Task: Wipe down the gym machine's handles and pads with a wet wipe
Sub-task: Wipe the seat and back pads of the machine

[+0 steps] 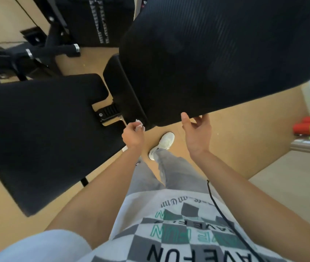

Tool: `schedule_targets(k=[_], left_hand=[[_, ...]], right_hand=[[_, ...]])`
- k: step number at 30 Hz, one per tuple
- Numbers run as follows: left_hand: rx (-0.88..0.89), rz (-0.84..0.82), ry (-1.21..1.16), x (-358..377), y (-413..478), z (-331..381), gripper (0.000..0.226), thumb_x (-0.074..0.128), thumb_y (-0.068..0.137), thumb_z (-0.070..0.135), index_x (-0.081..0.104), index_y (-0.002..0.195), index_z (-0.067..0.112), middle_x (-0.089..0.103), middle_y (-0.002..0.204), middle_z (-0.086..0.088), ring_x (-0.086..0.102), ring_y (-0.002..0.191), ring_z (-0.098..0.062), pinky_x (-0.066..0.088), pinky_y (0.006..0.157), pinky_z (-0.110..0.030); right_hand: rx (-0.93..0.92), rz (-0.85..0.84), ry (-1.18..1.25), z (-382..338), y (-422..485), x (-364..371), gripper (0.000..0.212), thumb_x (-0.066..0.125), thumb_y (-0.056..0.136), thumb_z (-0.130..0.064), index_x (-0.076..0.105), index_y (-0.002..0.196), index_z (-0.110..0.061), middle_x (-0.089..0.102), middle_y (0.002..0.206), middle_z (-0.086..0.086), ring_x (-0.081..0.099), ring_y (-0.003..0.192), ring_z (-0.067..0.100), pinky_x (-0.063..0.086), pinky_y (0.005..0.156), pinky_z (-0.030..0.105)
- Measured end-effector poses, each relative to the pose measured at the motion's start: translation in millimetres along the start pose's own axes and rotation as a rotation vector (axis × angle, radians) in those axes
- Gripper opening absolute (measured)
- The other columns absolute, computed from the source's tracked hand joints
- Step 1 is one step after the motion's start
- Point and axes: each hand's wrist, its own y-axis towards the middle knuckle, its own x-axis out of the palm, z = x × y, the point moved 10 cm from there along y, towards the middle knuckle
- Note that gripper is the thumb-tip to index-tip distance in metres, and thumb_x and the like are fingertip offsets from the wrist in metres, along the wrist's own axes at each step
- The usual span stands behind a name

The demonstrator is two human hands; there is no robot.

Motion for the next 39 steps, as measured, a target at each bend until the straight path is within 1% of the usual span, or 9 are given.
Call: schedule_targets(k=[4, 10, 13, 17, 19, 22, 27, 32, 39], left_hand=[[0.001, -0.001, -0.088, 7, -13, 0, 0.014, 0.062, 0.099, 0.016, 0.074, 0.107, 0.018, 0.073, 0.104, 0.001, 0.068, 0.097, -0.014, 0.045, 0.071, -0.015], [0.184, 0.009, -0.149, 10, -16, 31, 0.013, 0.063, 0.101, 0.021, 0.072, 0.108, 0.027, 0.068, 0.113, 0.009, 0.064, 0.100, -0.005, 0.050, 0.083, -0.017], [0.096, 0.071, -0.118, 0, 1, 9, 0.019, 0.061, 0.101, 0.014, 0.073, 0.115, 0.018, 0.071, 0.115, -0.001, 0.066, 0.106, -0.014, 0.052, 0.091, -0.024], [-0.070, -0.035, -0.044, 5, 15, -37, 0.029, 0.058, 0.104, 0.019, 0.070, 0.129, 0.013, 0.072, 0.120, -0.007, 0.068, 0.111, -0.023, 0.053, 0.094, -0.031], [-0.089, -0.049, -0.079, 6, 13, -41, 0.030, 0.057, 0.104, 0.019, 0.069, 0.131, 0.013, 0.072, 0.121, -0.005, 0.068, 0.107, -0.020, 0.052, 0.089, -0.028], [-0.046, -0.031, -0.167, 4, 7, -29, 0.025, 0.061, 0.102, 0.017, 0.072, 0.124, 0.013, 0.071, 0.111, 0.001, 0.064, 0.099, -0.012, 0.050, 0.084, -0.024], [0.022, -0.005, -0.315, -2, 4, -21, 0.015, 0.066, 0.099, 0.022, 0.076, 0.110, 0.018, 0.074, 0.101, 0.005, 0.067, 0.093, -0.006, 0.054, 0.084, -0.023], [0.055, 0.032, -0.493, -7, 11, -14, 0.009, 0.072, 0.096, 0.021, 0.070, 0.103, 0.025, 0.072, 0.100, 0.006, 0.069, 0.094, -0.007, 0.054, 0.079, -0.020], [-0.096, -0.055, -0.784, 5, 34, -44, 0.033, 0.078, 0.088, 0.004, 0.067, 0.117, 0.013, 0.075, 0.110, -0.002, 0.073, 0.101, -0.010, 0.059, 0.084, -0.022]], right_hand=[[-0.018, 0.011, -0.007, 0, -1, -1, 0.052, 0.075, 0.089, -0.042, 0.054, 0.133, -0.024, 0.069, 0.118, -0.009, 0.071, 0.100, 0.010, 0.061, 0.092, 0.041], [-0.008, -0.004, 0.008, 2, -1, 2, 0.051, 0.074, 0.087, -0.045, 0.054, 0.132, -0.030, 0.069, 0.120, -0.010, 0.070, 0.107, 0.011, 0.059, 0.096, 0.043], [-0.007, -0.024, 0.007, 1, -2, 4, 0.052, 0.073, 0.086, -0.048, 0.055, 0.131, -0.029, 0.070, 0.118, -0.010, 0.071, 0.107, 0.013, 0.059, 0.096, 0.044], [0.038, -0.057, -0.017, 6, -3, 9, 0.041, 0.069, 0.087, -0.053, 0.060, 0.120, -0.031, 0.072, 0.111, -0.009, 0.073, 0.100, 0.016, 0.059, 0.094, 0.045], [0.092, -0.136, -0.123, 16, -10, 20, 0.031, 0.065, 0.088, -0.056, 0.065, 0.108, -0.032, 0.073, 0.102, -0.009, 0.072, 0.099, 0.016, 0.058, 0.094, 0.047], [0.111, -0.412, -0.335, 25, -34, 49, 0.011, 0.068, 0.095, -0.037, 0.073, 0.090, -0.029, 0.074, 0.093, -0.007, 0.072, 0.094, 0.014, 0.058, 0.095, 0.043], [-0.256, -0.733, -0.644, -22, -42, 106, 0.025, 0.070, 0.095, -0.022, 0.071, 0.120, -0.019, 0.071, 0.109, -0.010, 0.065, 0.096, -0.002, 0.049, 0.086, 0.011], [-0.686, -0.923, -1.023, -59, -24, 193, 0.016, 0.068, 0.095, -0.015, 0.070, 0.110, -0.020, 0.068, 0.104, -0.002, 0.063, 0.094, 0.012, 0.054, 0.085, 0.029], [-1.189, -1.253, -1.662, -19, -24, 289, 0.019, 0.066, 0.094, -0.018, 0.070, 0.112, -0.021, 0.069, 0.103, 0.002, 0.065, 0.096, 0.022, 0.057, 0.087, 0.041]])
